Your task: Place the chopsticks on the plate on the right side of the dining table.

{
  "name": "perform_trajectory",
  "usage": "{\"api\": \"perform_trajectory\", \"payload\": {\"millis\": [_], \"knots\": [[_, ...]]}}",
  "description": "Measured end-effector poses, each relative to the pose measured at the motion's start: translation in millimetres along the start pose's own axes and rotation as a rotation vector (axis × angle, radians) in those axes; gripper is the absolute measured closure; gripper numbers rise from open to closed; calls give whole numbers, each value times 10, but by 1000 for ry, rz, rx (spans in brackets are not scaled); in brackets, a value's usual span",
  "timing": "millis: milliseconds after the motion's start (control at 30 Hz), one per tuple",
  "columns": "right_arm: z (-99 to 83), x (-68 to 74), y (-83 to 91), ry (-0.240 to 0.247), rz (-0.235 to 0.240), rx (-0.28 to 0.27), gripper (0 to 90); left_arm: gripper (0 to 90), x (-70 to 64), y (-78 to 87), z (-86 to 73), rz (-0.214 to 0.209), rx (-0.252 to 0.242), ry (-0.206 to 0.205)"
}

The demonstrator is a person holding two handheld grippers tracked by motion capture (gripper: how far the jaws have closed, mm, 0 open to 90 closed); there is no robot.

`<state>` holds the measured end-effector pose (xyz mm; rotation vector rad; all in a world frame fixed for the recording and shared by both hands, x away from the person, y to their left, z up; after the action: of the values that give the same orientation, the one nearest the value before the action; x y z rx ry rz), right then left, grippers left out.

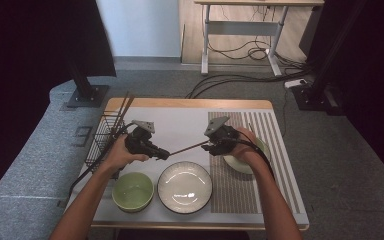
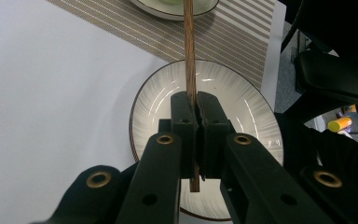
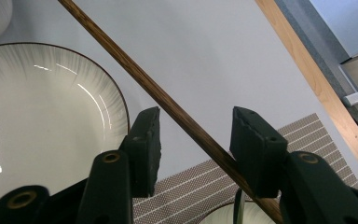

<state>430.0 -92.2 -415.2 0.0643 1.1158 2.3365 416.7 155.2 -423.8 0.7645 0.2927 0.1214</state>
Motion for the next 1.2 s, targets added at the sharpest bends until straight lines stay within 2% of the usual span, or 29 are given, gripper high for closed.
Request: {"api": "perform_trajectory", "payload": {"millis": [133,267,433,533,700,833,933,1000,1100,1200], "knots": [[-26,3,-15,20,1,14,591,869,0,10,3,-7,-7,3],[-45,20,-12,65,11,33,644,869,6,27,9,-19,-25,4],[-74,55,10,116,28,41,703,867,14,65,30,-30,-70,8],[-97,73,27,130,44,40,733,860,35,97,43,-29,-99,14],[-138,126,54,150,106,25,800,818,96,161,67,42,-160,38],[-173,168,59,146,174,11,840,721,125,154,84,115,-181,44],[-189,190,48,129,193,-3,846,683,138,131,81,177,-168,47],[-203,185,45,120,195,2,847,634,144,134,88,208,-180,59],[-222,177,53,100,210,-11,847,592,153,157,106,237,-211,73],[-246,175,61,87,211,-18,848,536,161,174,109,245,-218,86]]}}
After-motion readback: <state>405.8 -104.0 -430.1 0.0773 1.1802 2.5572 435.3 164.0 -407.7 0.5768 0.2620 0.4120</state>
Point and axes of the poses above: each handheld gripper's, and its own axes: y roughly backward along the jaws, z roughly out of its top, x roughly to its left, the point moved 4 cm from there along -y, roughly forward along the jaws, and after that the axes turned 7 degrees about -y, right-handed, at the moved point
